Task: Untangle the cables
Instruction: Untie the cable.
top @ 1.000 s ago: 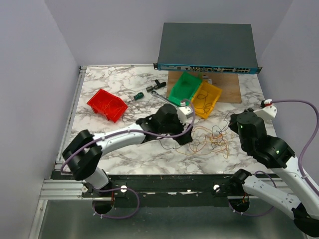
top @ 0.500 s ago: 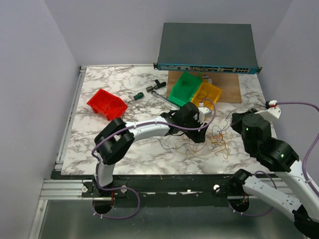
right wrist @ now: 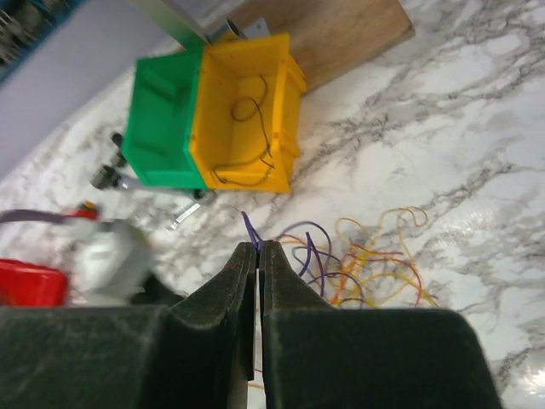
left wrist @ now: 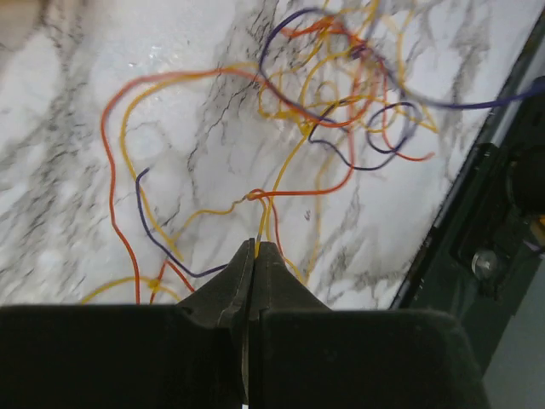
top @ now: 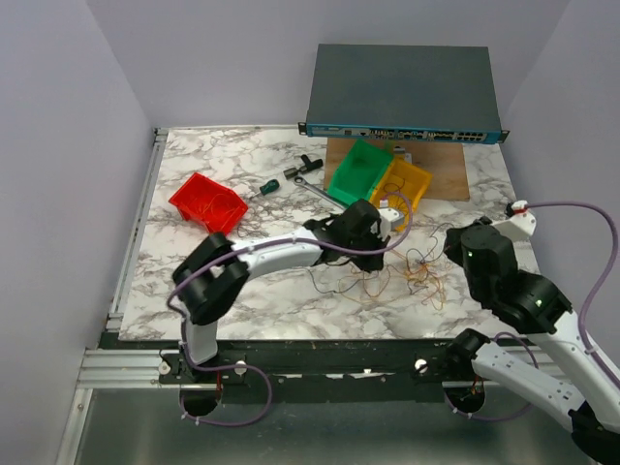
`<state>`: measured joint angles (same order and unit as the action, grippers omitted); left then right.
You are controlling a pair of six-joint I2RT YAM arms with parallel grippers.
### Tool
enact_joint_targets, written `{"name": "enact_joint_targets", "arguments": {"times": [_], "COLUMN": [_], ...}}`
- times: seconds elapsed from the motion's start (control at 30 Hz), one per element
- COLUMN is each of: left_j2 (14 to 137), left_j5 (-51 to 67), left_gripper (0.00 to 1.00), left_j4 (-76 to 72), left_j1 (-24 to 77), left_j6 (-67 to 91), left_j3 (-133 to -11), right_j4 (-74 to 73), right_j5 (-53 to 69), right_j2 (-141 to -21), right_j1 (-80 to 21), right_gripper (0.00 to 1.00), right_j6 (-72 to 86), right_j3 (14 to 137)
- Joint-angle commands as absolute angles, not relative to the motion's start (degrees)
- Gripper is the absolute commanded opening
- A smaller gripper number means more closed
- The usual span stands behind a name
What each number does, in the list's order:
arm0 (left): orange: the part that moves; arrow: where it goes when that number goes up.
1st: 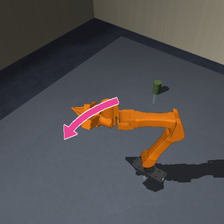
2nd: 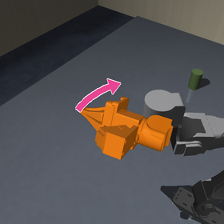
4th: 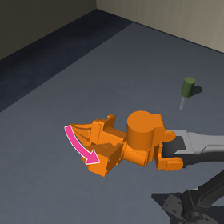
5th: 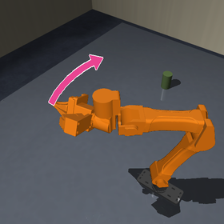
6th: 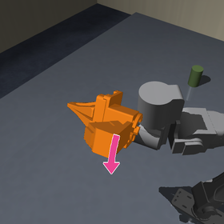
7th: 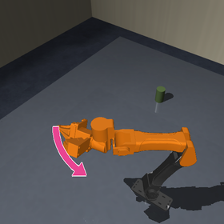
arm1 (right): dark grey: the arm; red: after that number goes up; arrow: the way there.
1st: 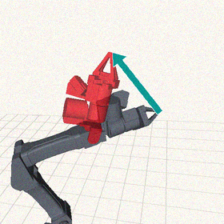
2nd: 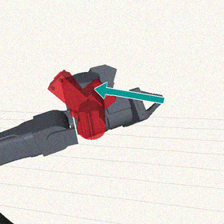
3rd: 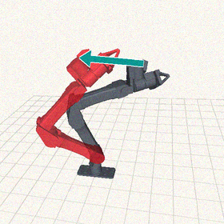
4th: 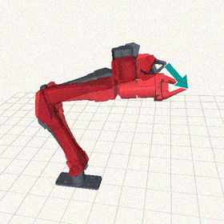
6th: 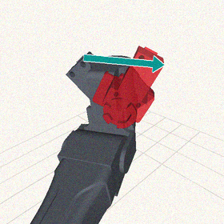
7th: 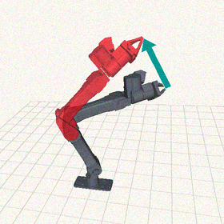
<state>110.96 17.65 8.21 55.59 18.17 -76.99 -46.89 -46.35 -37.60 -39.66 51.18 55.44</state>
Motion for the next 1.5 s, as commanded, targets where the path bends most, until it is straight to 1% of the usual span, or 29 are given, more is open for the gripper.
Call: {"name": "enact_joint_targets", "arguments": {"times": [0.0,0.03,0.07,0.1,0.13,0.17,0.2,0.23,0.3,0.37,0.4,0.43,0.53,0.6,0.7,0.77,0.83,0.9,0.97,1.0,1.03,1.07,1.17,1.3,1.33,1.4,1.43,1.47], "left_j2": [92.6,90.47,88.93,87.43,86.52,85.5,84.83,84.07,82.62,81.05,80.22,79.59,77.68,77.02,76.88,76.74,76.35,75.91,75.06,74.45,73.59,72.76,68.31,61.69,60.06,57.98,57.43,57.37], "left_j5": [13.54,13.52,13.7,14.21,14.82,15.52,16.22,16.62,17.27,18.12,18.29,18.52,19.6,20.61,22.31,23.05,23.65,23.97,22.68,21.46,20.14,18.42,14.19,8.16,7.67,8.5,8.95,9.12], "left_gripper": [0.0,0.0,0.0,0.0,0.0,0.0,0.0,0.0,0.0,0.0,0.0,0.0,0.0,0.0,0.0,0.0,0.0,0.0,0.0,0.0,0.0,0.0,0.0,0.0,0.0,0.0,0.0,0.0], "left_j4": [10.17,11.44,12.46,13.64,14.37,15.06,15.82,16.8,18.47,19.71,20.45,21.09,23.45,25.32,28.82,30.42,31.25,31.72,31.99,31.95,32.07,32.23,31.89,30.1,29.33,27.69,27.51,27.68], "left_j1": [55.17,55.18,55.19,55.19,55.2,55.11,55.11,55.06,54.94,54.71,54.59,54.35,53.56,52.95,52.39,52.3,52.29,52.09,51.51,51.09,50.26,49.4,45.54,40.6,39.7,38.7,38.54,38.5], "left_j6": [11.79,11.52,11.52,11.75,12.01,12.27,12.51,12.86,13.23,13.14,13.05,12.93,12.62,12.41,12.3,12.39,12.66,12.82,12.96,13.32,13.71,14.24,16.21,18.6,18.87,18.75,18.49,18.32], "left_j3": [-73.92,-73.96,-74.16,-74.41,-74.6,-74.78,-75.17,-75.67,-76.68,-77.59,-78.11,-78.82,-81.14,-83.25,-87.33,-89.31,-90.55,-91.41,-91.92,-91.97,-91.98,-91.96,-90.47,-85.12,-83.81,-81.85,-81.62,-81.75], "right_j4": [-49.12,-49.02,-48.69,-47.87,-46.18,-43.38,-41.08,-38.24,-31.33,-24.21,-20.56,-18.4,-11.7,-6.99,-2.16,-0.58,3.58,6.31,7.65,7.2,6.12,4.8,-2.14,-19.17,-22.05,-21.7,-20.89,-20.45], "right_j5": [-41.67,-40.07,-38.68,-36.68,-33.09,-29.43,-25.04,-21.72,-13.4,-3.69,3.01,6.32,14.84,17.72,16.75,14.62,12.49,8.68,5.6,2.55,-1.57,-5.11,-17.34,-36.97,-39.11,-35.65,-33.36,-31.35], "right_j2": [-40.05,-41.05,-42.26,-43.26,-43.66,-43.7,-43.33,-42.28,-39.76,-37.06,-36.24,-35.9,-36.34,-37.44,-40.54,-43.23,-45.36,-45.8,-44.98,-44.11,-43.02,-41.48,-36.07,-31.21,-30.96,-31.0,-31.38,-31.81], "right_j1": [-39.71,-39.61,-39.6,-39.71,-39.66,-39.72,-39.64,-39.65,-39.6,-39.65,-39.66,-39.64,-39.64,-39.62,-39.71,-39.73,-39.73,-39.72,-39.73,-39.72,-39.7,-39.72,-39.73,-39.69,-39.7,-39.7,-39.72,-39.72], "right_gripper": [0.12,0.16,0.27,0.4,0.57,0.7,0.8,0.84,0.87,0.93,0.96,0.96,0.96,0.95,0.9,0.84,0.72,0.52,0.25,0.13,0.04,0.01,0.01,0.01,0.01,0.01,0.03,0.1], "right_j6": [52.24,52.28,52.14,51.44,48.99,45.21,42.48,39.85,34.01,29.6,27.86,27.48,24.85,23.92,22.82,22.11,21.95,23.14,24.39,25.6,27.28,28.63,33.81,46.27,47.71,43.95,41.87,40.57], "right_j3": [49.8,48.93,48.08,47.67,47.51,47.47,47.24,46.52,44.32,41.34,39.99,39.24,36.9,35.37,34.25,34.16,33.59,32.24,30.59,29.83,29.1,28.25,26.46,27.19,27.63,28.45,29.08,29.74]}}
